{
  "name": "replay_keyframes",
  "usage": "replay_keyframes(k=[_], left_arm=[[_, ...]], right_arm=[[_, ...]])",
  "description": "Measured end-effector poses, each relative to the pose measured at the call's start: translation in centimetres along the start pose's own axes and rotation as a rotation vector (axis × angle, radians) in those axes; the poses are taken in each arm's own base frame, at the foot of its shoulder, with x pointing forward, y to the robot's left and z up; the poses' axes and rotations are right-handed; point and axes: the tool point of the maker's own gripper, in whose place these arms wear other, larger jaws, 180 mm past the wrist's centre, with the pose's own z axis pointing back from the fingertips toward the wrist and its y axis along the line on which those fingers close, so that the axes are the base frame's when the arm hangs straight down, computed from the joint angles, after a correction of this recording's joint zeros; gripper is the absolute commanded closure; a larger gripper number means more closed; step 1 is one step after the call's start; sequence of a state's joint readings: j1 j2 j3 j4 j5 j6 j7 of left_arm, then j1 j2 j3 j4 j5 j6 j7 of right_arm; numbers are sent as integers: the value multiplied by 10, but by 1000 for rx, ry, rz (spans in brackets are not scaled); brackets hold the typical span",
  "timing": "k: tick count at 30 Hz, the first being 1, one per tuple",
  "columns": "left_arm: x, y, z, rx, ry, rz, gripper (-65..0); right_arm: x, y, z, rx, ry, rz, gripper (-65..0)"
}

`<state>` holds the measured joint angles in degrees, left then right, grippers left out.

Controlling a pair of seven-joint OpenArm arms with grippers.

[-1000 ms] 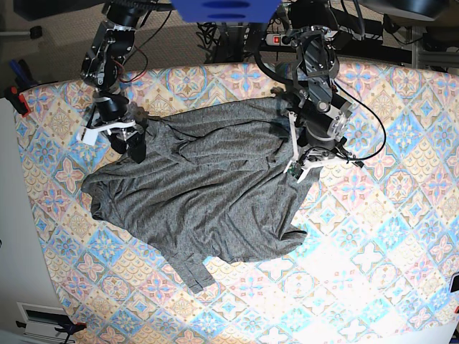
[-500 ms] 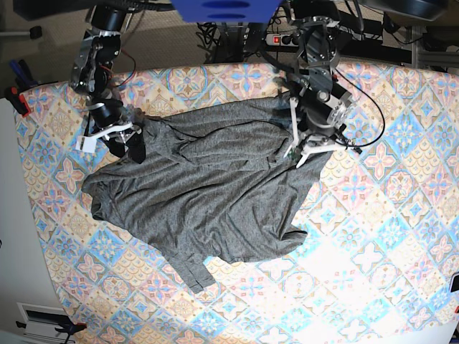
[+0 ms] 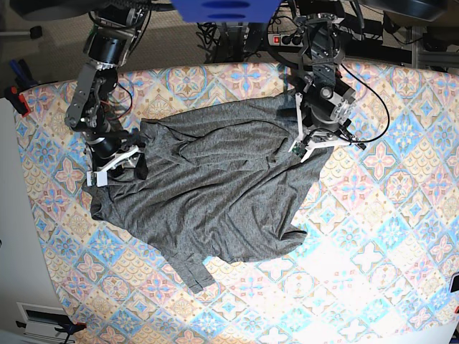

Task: Layout the t-shirt on the table in an organized manner, then fold the t-shirt properly
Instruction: 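Grasp the shirt edge with the right gripper and pull it outward, then lift the shirt with both grippers and stretch it between them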

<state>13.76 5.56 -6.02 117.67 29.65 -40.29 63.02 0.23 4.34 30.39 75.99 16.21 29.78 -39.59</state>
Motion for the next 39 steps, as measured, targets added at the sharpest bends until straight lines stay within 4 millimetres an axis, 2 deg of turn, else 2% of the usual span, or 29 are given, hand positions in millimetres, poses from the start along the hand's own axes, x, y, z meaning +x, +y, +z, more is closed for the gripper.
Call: replay_keyframes(k=[3, 5, 8, 10, 16, 21, 24, 27, 31, 32, 35, 39], left_arm=[[-13, -6, -12, -27, 45, -36, -28], [-22, -9, -20, -43, 79, -56, -28], [-38, -10, -32, -59, 132, -91, -28], [-46, -11, -39, -67, 145, -109, -28], [-50, -15, -52, -72, 148, -141, -28], [-55, -11, -53, -48, 179, -150, -28], [-54, -12, -53, -50, 174, -149, -28], [-54, -12, -53, -49, 176, -149, -28], [-51, -9, -51, -42, 162, -147, -28], [-49, -10, -49, -43, 148, -143, -28], [-35, -5, -36, -28, 81, -126, -28], [-2, 21, -10, 65, -30, -86, -33]], right_arm=[[-4, -3, 2, -7, 12, -5, -128], [-3, -16, 9, -39, -12, -39, 0], [-12, -47, 30, -126, -28, -96, 0], [-19, -59, 41, -157, -33, -113, 0], [-38, -78, 66, -208, -53, -170, 0], [-40, -118, 100, -332, -99, -245, 0], [-44, -134, 117, -389, -115, -274, 0], [-44, -135, 120, -399, -111, -267, 0], [-40, -123, 114, -377, -73, -199, 0], [-40, -117, 111, -360, -61, -178, -24], [-40, -104, 108, -338, -32, -129, -161], [-15, -96, 113, -332, -80, -57, -285]])
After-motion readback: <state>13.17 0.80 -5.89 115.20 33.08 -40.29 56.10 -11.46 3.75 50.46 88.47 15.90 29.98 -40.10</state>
